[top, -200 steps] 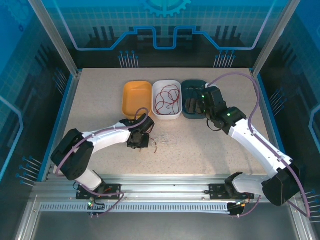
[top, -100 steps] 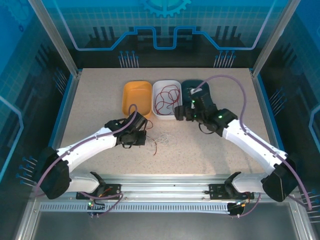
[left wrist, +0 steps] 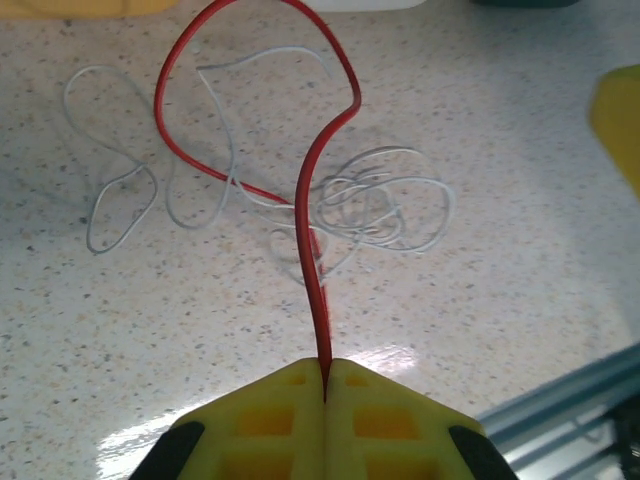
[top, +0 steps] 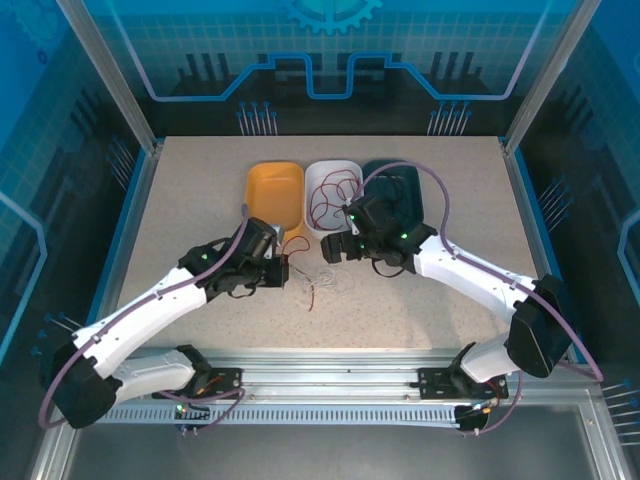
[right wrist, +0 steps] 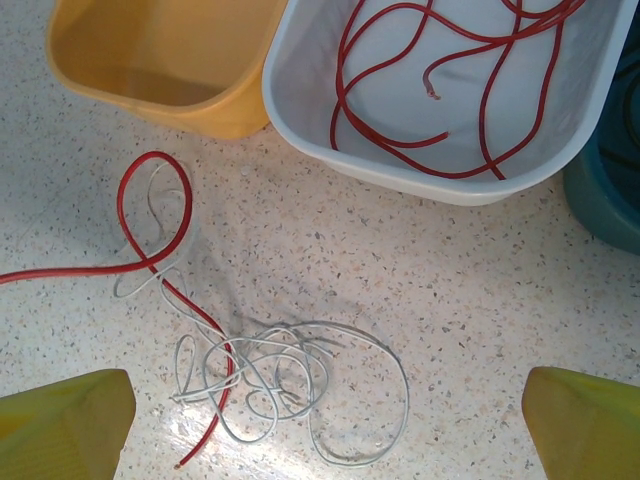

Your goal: Untangle the cables

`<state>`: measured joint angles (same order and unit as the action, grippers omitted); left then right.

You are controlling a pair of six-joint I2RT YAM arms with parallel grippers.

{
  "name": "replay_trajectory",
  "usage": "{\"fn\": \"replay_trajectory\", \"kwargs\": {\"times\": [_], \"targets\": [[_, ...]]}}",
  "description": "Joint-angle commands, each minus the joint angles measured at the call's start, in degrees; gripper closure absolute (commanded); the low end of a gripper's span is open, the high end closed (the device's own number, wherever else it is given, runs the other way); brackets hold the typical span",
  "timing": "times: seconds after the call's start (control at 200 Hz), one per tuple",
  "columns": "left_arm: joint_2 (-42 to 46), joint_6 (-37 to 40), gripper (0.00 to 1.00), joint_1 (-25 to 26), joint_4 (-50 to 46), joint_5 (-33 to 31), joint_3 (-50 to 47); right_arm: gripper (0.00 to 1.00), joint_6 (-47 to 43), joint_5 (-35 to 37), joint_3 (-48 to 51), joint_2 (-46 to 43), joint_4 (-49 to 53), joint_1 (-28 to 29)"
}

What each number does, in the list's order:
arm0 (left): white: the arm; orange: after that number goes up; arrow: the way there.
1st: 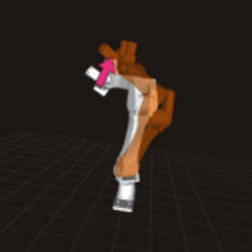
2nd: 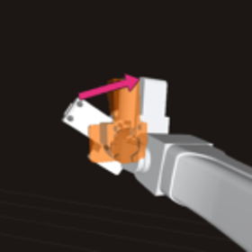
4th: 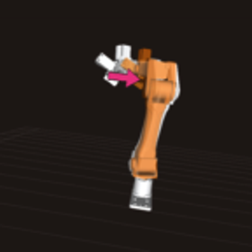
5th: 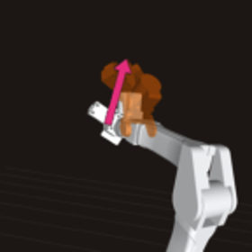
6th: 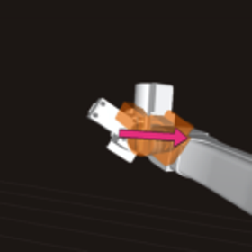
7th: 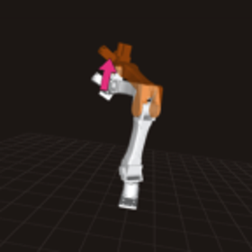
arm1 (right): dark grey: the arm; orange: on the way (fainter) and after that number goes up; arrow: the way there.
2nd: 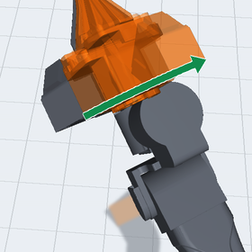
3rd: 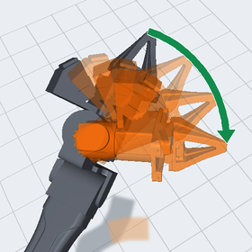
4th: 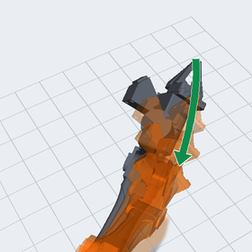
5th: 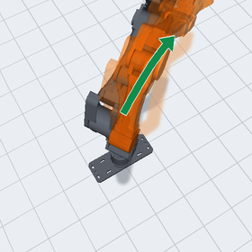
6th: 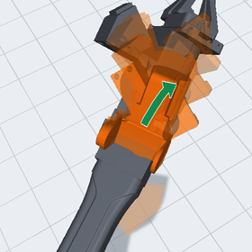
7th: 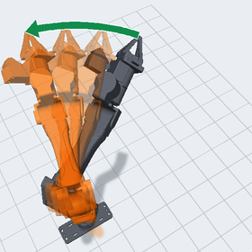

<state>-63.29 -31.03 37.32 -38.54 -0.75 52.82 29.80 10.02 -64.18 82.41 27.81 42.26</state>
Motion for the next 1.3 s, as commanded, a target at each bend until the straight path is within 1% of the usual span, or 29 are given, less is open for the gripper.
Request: {"fn": "replay_trajectory", "kwargs": {"times": [0.0,0.14,0.27,0.46,0.585,0.79,0.971,1.106,1.296], "targets": [[2.4,-0.5,1.0,-1.8,2.19,6.01,0.42,0.0,2.16,0.27,-1.56,0.25,0.48,-0.91],[3.84,-2.24,1.0,-4.05,4.59,12.54,-0.67,0.0,2.98,-0.09,-1.14,0.56,0.97,-1.51],[5.57,-1.45,1.0,-4.69,3.39,13.68,0.54,0.0,2.98,-0.48,-0.88,0.47,0.86,-1.59],[7.79,0.18,1.0,-4.98,1.79,11.82,3.0,0.0,2.63,-2.82,-0.2,0.47,-1.77,-1.57],[8.33,0.33,1.0,-5.03,1.71,8.85,3.95,0.0,2.98,-4.97,0.74,0.71,-4.43,-1.63],[11.67,1.21,1.0,-5.03,6.22,6.83,4.03,0.0,4.21,-9.47,3.89,0.81,-10.68,-1.55],[14.64,3.63,1.0,-5.01,7.76,4.2,4.66,0.0,4.08,-11.46,6.19,1.54,-15.9,-0.87],[16.88,3.97,1.0,-5.03,8.6,1.1,3.98,0.0,3.68,-11.44,6.08,2.05,-16.98,-0.3],[20.64,4.31,1.0,-5.03,9.81,-1.13,2.48,0.0,3.45,-9.61,5.87,1.55,-16.02,-0.27]]}}
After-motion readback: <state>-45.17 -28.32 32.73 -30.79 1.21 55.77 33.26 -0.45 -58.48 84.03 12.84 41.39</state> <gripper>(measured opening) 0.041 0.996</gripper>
